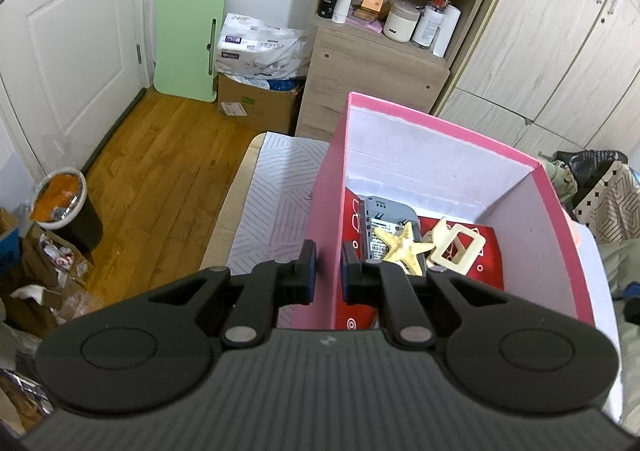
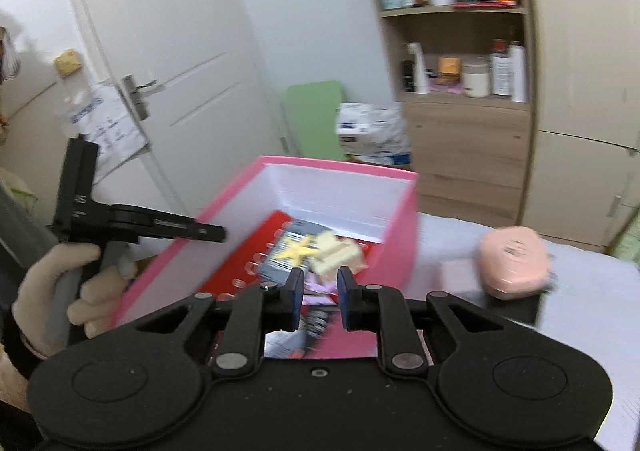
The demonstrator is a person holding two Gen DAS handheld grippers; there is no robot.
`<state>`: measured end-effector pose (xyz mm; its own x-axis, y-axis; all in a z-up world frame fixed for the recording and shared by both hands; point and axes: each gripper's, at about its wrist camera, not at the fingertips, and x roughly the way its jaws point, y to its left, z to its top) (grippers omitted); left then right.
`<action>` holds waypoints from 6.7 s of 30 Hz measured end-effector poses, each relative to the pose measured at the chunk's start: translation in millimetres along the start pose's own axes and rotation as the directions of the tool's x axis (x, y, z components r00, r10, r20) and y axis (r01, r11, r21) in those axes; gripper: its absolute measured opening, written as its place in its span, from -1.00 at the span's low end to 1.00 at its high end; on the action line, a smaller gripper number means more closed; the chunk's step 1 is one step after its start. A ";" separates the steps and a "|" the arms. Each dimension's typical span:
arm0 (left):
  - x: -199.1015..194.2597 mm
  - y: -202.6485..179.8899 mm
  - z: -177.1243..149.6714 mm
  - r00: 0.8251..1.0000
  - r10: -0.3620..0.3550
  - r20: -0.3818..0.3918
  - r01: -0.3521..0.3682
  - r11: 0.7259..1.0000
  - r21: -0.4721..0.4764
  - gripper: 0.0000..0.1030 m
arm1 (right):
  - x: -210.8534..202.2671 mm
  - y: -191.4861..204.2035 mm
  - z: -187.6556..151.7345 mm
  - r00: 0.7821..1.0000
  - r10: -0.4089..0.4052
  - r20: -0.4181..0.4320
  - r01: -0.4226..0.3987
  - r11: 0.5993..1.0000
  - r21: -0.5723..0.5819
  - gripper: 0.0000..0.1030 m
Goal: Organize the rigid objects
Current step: 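Carry the keys into the pink box and release, then grasp the pink round power bank with the right gripper, then carry the pink power bank into the pink box and release, then grasp the black phone case on the sheet with the right gripper, then carry the black phone case into the pink box and release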
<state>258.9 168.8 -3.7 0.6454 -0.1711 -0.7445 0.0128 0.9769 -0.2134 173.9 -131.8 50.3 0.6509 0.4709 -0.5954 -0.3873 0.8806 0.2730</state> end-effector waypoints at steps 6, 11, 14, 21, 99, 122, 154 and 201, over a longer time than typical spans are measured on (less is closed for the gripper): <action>0.0 -0.6 0.4 1.000 -0.004 -0.002 0.004 1.000 0.000 -0.80 | -19.1 -21.1 -12.1 0.995 -0.103 -0.010 0.103 0.994 0.025 -0.39; -0.5 0.8 0.8 1.000 -0.002 -0.001 0.002 1.000 -0.001 -0.80 | -36.0 -23.8 -9.1 0.989 -0.148 0.014 0.148 0.989 -0.004 -0.27; -0.9 2.2 1.2 1.000 -0.005 -0.002 0.005 1.000 -0.006 -0.80 | -39.1 -27.1 -8.3 0.984 -0.175 0.022 0.175 0.984 -0.029 -0.11; 0.0 0.0 2.7 1.000 0.007 -0.001 -0.007 1.000 0.009 -0.80 | -26.6 -48.2 -6.7 0.977 -0.212 0.017 0.212 0.977 -0.023 -0.10; -2.3 -0.3 3.0 1.000 -0.005 -0.001 0.005 1.000 0.005 -0.80 | 207.3 19.3 77.5 0.942 0.070 -0.329 -0.007 0.982 0.191 0.52; -3.2 1.9 2.6 1.000 -0.015 0.001 0.015 1.000 -0.004 -0.80 | 87.9 2.8 94.8 0.993 0.030 -0.110 -0.016 0.992 0.126 0.60; -4.0 -13.3 2.6 0.999 0.035 0.006 -0.035 0.998 0.060 -0.80 | 68.3 -126.5 -22.1 0.940 -0.338 -0.035 0.340 0.935 0.097 0.60; -7.0 -8.2 0.8 1.000 0.021 0.022 -0.022 0.998 0.059 -0.79 | 55.5 -117.9 8.9 0.944 -0.301 -0.137 0.317 0.941 0.116 -0.22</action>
<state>254.9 162.2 3.8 0.6621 -0.1481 -0.7347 0.0434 0.9862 -0.1596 261.6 -209.0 -8.2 0.6413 0.1720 -0.7478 -0.0820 0.9843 0.1561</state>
